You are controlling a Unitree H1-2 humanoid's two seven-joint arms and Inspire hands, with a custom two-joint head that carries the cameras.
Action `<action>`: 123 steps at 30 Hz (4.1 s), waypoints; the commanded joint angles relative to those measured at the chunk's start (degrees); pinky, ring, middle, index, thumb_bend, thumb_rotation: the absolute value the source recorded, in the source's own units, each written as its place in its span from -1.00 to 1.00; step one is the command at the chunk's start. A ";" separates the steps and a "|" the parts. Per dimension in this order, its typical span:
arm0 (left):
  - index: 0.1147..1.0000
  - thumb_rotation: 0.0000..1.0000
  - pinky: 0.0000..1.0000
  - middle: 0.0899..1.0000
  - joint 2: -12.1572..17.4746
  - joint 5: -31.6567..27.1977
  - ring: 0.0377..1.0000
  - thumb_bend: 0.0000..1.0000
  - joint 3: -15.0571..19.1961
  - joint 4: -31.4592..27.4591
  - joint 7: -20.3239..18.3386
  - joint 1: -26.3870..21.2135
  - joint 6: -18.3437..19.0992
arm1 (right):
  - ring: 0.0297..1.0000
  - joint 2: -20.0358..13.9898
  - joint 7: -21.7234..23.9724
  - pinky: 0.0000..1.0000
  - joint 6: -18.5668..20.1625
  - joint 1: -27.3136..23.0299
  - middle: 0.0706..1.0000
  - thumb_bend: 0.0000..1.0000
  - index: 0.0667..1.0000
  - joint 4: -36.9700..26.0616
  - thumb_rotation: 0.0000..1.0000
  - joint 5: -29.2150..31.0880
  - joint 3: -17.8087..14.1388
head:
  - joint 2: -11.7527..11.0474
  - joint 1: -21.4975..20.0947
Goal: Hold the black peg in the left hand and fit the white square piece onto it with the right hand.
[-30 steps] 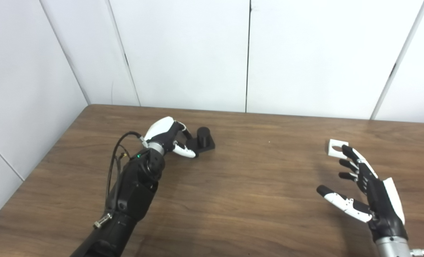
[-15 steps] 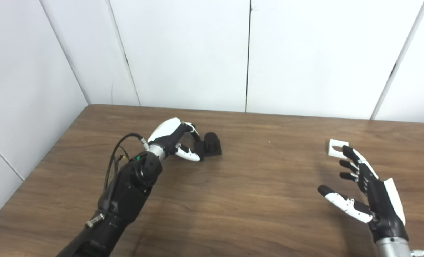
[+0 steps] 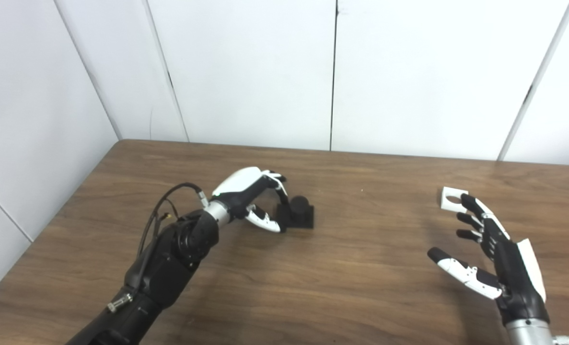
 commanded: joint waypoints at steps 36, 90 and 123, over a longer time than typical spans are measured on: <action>-0.15 -0.85 1.00 0.84 -2.70 -2.13 0.97 0.04 -5.66 -12.60 -9.80 2.04 -5.81 | 0.68 1.30 -1.62 0.41 -0.72 -0.99 0.79 0.34 0.75 -4.20 -0.11 -2.97 -1.24 | 4.25 -14.89; -0.15 -0.88 0.98 0.82 2.10 -6.91 0.94 0.04 -1.81 -12.42 -14.22 4.99 -9.33 | 0.84 -23.36 22.10 0.51 18.55 -31.40 0.88 0.64 0.60 12.03 -0.31 -25.35 9.23 | 3.09 -35.80; -0.15 -0.87 0.99 0.83 1.60 -5.65 0.96 0.04 -1.90 -13.07 -14.11 5.04 -8.25 | 0.90 -20.73 22.78 0.69 18.23 -39.37 0.93 0.63 0.66 26.03 -0.21 -28.20 16.71 | 3.22 -33.14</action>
